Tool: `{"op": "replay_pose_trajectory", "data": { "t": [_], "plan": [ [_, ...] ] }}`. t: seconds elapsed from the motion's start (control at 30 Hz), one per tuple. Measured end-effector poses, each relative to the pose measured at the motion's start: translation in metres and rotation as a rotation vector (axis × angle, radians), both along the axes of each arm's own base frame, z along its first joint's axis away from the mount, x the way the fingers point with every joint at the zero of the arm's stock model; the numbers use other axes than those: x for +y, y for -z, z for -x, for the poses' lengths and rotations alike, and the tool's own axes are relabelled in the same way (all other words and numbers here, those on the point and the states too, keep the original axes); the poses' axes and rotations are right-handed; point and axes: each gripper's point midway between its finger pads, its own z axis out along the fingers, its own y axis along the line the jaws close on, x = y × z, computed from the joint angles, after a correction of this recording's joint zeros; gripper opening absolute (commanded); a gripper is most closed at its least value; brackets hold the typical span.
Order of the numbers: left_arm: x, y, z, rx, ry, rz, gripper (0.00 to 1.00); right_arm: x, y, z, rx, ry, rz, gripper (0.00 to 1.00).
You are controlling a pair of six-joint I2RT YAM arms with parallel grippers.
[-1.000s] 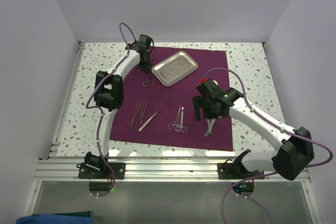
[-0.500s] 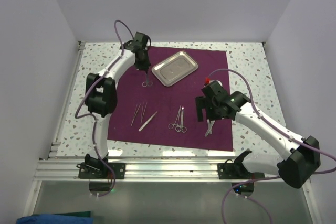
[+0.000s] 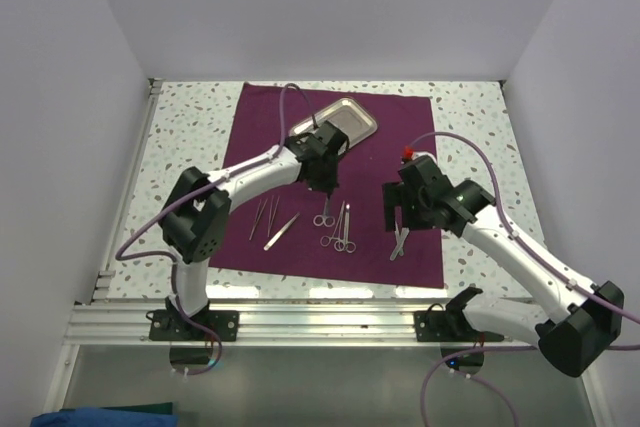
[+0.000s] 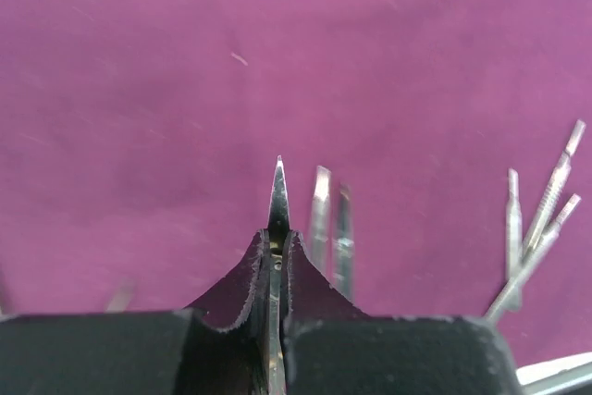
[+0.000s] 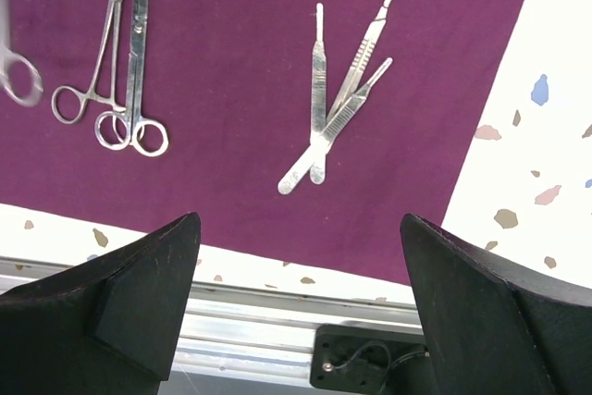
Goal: Open and lay out the surgical kit
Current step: Place the medical item in the surgical kit, then adjust the container in the surgical kit.
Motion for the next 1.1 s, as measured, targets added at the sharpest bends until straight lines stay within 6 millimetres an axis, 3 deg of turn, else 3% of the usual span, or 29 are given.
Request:
{"op": "replay_pose_trajectory", "data": {
  "t": [0.23,0.43,0.6,0.8,0.93,1.1],
  "plan": [
    [-0.043,0.015,0.033,0.02,0.03,0.026,0.0,-0.007,-0.005,0.008,-0.017,-0.01,-0.005,0.94],
    [-0.046,0.032,0.04,0.055,0.008,-0.005,0.48,-0.006,-0.007,0.01,-0.02,-0.024,-0.012,0.94],
    [-0.04,0.025,0.034,0.022,-0.025,-0.03,0.56,-0.004,-0.006,0.012,-0.01,-0.042,-0.024,0.94],
    [-0.042,-0.003,0.013,-0.05,-0.028,-0.02,0.53,-0.004,-0.007,0.014,-0.007,-0.039,-0.026,0.94],
    [-0.049,-0.022,-0.02,-0.105,-0.041,0.02,0.5,-0.008,-0.013,0.019,-0.023,-0.024,-0.047,0.95],
    [-0.044,-0.003,-0.064,-0.108,-0.076,0.015,0.5,-0.012,-0.024,0.027,-0.041,0.003,-0.074,0.95]
  ]
}}
